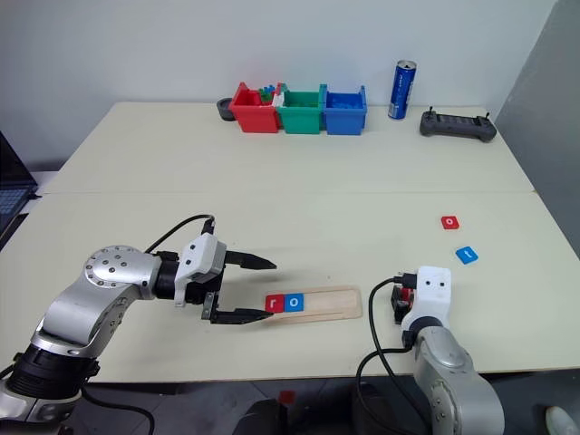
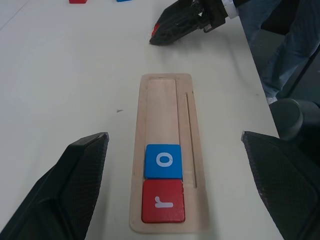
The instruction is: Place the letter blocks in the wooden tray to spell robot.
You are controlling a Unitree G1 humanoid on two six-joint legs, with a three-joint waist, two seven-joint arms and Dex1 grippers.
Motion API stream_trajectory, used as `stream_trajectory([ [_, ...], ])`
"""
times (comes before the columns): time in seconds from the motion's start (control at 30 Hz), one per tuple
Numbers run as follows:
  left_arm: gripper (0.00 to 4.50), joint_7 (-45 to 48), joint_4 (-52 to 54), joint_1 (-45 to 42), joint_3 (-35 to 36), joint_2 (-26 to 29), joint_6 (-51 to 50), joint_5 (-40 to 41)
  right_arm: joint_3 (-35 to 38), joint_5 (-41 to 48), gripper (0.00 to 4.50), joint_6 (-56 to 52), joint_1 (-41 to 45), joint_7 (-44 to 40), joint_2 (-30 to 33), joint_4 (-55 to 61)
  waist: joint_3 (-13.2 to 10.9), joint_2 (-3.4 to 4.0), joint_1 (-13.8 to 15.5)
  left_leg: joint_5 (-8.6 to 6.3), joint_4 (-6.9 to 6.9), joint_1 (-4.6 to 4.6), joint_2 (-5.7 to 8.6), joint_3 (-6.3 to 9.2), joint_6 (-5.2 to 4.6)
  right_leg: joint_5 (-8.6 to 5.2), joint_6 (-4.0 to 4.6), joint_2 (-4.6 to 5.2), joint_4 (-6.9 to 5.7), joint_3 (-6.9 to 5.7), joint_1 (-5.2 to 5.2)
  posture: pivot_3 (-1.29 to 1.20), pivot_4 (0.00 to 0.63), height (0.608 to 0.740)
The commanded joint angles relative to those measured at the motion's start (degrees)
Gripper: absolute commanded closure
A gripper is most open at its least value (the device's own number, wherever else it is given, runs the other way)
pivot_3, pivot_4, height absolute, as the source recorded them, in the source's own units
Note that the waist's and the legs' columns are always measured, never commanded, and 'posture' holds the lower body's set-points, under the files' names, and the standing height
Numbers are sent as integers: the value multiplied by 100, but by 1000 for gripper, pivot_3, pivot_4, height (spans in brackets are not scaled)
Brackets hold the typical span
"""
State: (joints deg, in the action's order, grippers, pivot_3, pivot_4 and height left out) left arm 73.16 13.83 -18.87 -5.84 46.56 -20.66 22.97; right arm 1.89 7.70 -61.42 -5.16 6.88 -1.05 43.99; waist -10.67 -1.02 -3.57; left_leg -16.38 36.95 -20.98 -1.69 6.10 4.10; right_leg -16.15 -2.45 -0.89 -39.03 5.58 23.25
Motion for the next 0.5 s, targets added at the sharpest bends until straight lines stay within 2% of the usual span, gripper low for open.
stream_trajectory([
  [0.03, 0, 26, 19, -12, 34, 52, 198, -72, 211, -56, 606, 193, 109, 26, 16, 165, 0, 0, 3, 0, 0, 0, 0, -1, 0, 0, 0, 1, 0, 0, 0, 0, 150, 740],
  [0.1, 0, 28, -17, 48, 36, 54, 277, -116, 357, -11, 15, 162, 292, -29, 74, 335, 0, 1, 8, 0, 0, -1, 1, -1, 0, 0, 0, 1, 1, 0, 0, 0, 150, 740],
  [0.17, 0, 19, -37, 101, 43, 53, 342, -150, 480, 109, 15, 103, 554, -264, 314, 493, -2, 3, 3, 0, 0, -1, 1, -3, 0, 0, 0, 1, 1, 2, 1, 0, 150, 740],
  [0.23, 0, -5, -32, 142, 49, 45, 381, -176, 606, 314, 15, -50, 758, -784, 885, 501, -2, 3, 3, 0, 0, -1, 0, -1, 0, 0, 0, 0, 0, 0, 2, 0, 150, 740],
  [0.37, 0, -47, -31, 183, 40, 11, 432, -213, 712, 1116, 15, 107, 748, -2793, 2740, 182, -4, 6, 23, -1, 0, -4, 3, -3, -2, 0, 0, 3, 7, 0, 0, 0, 150, 740],
  [0.5, 0, -73, -39, 187, 32, 10, 452, -235, 548, 1282, 15, 1183, 462, -4397, 4272, -310, -6, 3, 29, -4, -1, -5, 5, 0, -8, -2, 0, 2, 8, -3, -2, 0, 150, 740],
])
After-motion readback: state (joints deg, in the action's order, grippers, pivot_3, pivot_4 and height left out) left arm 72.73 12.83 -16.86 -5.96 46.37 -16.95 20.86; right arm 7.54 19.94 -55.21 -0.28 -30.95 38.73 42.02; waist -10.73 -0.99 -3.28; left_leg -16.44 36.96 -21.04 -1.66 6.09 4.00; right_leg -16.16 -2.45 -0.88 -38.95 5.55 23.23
